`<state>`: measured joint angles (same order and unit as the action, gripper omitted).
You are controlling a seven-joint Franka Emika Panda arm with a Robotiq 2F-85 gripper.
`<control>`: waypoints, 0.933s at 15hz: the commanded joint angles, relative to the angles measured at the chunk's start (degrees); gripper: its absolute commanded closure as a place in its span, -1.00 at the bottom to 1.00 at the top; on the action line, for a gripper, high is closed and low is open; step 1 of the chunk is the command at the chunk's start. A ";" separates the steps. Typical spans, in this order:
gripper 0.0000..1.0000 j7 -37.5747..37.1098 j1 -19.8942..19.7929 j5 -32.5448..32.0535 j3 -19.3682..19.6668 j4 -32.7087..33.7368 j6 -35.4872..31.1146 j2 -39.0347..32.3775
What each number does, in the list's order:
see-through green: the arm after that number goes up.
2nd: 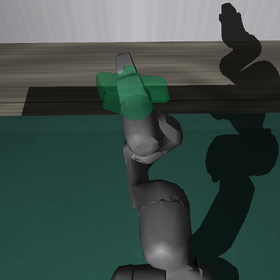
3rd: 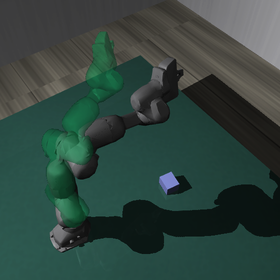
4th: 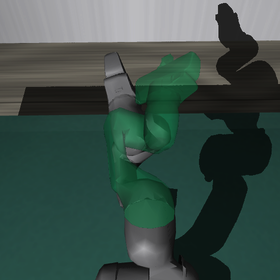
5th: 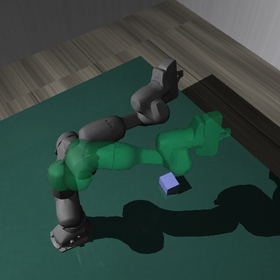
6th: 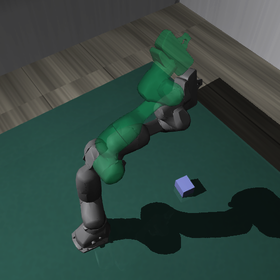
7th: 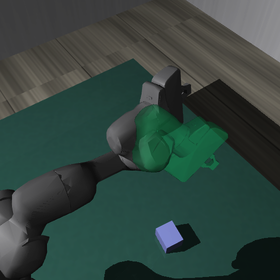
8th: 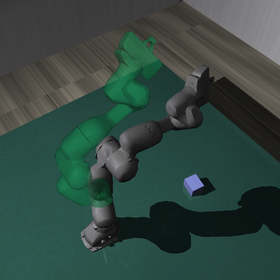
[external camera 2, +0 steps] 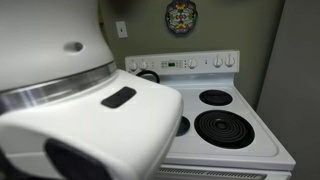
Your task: Place the teapot on the front right plate and the pan on the front left plate of the stove
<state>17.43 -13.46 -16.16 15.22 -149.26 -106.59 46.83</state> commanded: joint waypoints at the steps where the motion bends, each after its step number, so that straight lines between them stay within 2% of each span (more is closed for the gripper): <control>1: -1.00 -0.35 0.59 -0.32 0.41 0.13 0.25 0.08; 7: -1.00 -0.40 1.07 0.03 0.07 0.45 0.23 -0.12; 11: -1.00 -4.22 6.33 3.93 -6.24 5.08 2.35 -2.42; 14: -1.00 -12.44 9.67 9.01 -12.69 10.99 5.67 -6.50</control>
<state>11.46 -6.83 -11.12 6.76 -144.25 -105.05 45.18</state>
